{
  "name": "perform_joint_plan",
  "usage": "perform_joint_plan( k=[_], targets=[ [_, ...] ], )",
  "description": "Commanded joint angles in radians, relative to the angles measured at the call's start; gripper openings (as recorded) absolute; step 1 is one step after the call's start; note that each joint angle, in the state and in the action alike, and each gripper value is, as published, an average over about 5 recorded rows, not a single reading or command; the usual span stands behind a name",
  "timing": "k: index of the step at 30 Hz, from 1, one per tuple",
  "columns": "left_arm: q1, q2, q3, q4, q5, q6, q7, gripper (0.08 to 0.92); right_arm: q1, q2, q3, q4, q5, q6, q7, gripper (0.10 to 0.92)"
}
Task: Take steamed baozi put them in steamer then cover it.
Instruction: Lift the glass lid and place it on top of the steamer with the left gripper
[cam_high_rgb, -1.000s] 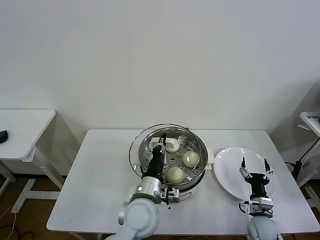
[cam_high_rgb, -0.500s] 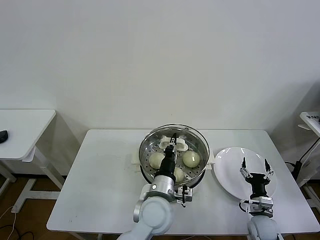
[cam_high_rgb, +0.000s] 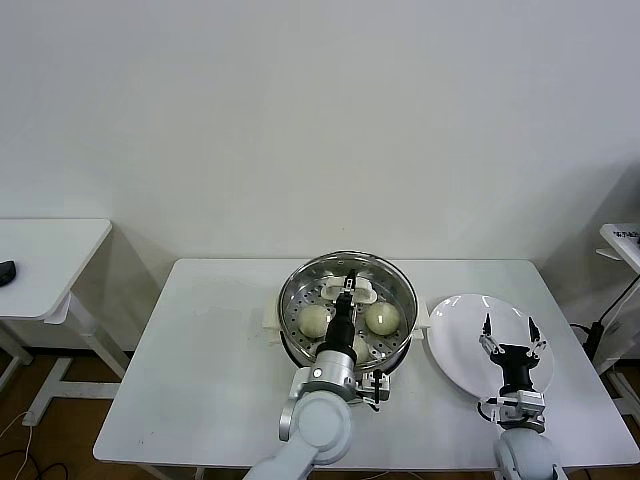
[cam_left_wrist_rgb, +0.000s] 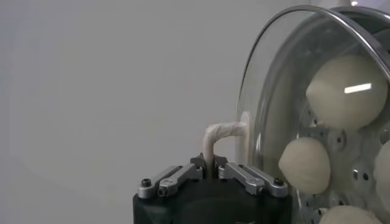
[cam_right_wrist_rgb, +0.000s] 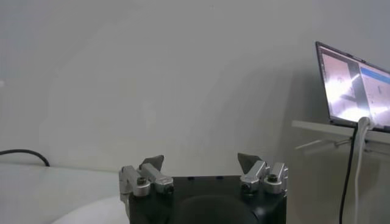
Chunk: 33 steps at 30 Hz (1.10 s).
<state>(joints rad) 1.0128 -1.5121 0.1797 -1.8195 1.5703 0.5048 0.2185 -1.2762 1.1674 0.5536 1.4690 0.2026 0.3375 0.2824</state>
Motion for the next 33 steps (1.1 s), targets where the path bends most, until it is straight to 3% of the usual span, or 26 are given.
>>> perform_joint_plan(
  k=[1,33],
  targets=[
    [-0.003,-0.009,-0.004,0.041,0.02,-0.004,-0.019,0.188,0.004,0.0,-0.001,-0.003,0.001,-0.001,0.001,0.823],
    [0.017,-0.009,-0.033,0.057,0.095,-0.025,0.009,0.188,0.016,-0.002,-0.005,-0.006,0.001,0.003,0.0,0.823]
  ],
)
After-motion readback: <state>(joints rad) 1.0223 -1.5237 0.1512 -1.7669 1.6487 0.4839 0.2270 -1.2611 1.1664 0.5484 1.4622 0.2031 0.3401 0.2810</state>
